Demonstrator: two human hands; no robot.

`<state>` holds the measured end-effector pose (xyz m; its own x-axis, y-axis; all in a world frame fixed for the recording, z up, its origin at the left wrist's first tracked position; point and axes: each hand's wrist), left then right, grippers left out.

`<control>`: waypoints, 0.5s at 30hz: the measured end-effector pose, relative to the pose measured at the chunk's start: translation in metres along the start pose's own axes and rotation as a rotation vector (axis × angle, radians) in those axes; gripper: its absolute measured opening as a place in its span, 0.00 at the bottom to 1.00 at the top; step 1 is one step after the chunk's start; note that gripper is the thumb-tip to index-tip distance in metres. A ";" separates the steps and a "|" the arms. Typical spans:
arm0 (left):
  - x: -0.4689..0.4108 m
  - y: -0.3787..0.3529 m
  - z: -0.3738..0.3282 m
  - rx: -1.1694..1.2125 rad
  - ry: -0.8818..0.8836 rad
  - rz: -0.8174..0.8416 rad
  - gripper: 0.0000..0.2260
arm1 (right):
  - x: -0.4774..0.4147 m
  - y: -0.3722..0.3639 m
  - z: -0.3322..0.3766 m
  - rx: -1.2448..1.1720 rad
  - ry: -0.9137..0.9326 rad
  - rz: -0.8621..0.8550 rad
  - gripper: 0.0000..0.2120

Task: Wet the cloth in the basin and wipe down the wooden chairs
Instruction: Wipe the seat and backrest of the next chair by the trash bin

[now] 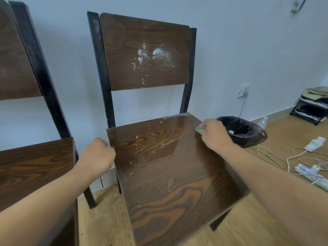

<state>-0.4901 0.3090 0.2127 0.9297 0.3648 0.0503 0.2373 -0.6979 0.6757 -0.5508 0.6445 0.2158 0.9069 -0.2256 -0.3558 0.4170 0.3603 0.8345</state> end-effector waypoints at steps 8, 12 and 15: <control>-0.003 0.030 -0.006 -0.031 -0.029 -0.083 0.19 | 0.090 -0.049 0.143 -0.160 0.309 0.136 0.13; 0.001 0.054 -0.013 -0.063 -0.043 -0.145 0.16 | 0.131 -0.042 0.187 -0.275 0.557 0.353 0.14; 0.007 0.062 -0.017 -0.092 -0.047 -0.144 0.15 | 0.136 -0.039 0.182 -0.245 0.641 0.314 0.12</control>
<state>-0.4743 0.2789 0.2673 0.9005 0.4265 -0.0846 0.3441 -0.5801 0.7383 -0.4548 0.4346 0.2115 0.8117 0.4645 -0.3542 0.0665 0.5288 0.8461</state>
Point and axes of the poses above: each hand's wrist, its own x-axis away from the middle knuckle, its own y-axis out of the back of the hand, z = x × y, and after that the axes turned 7 degrees about -z, right-handed
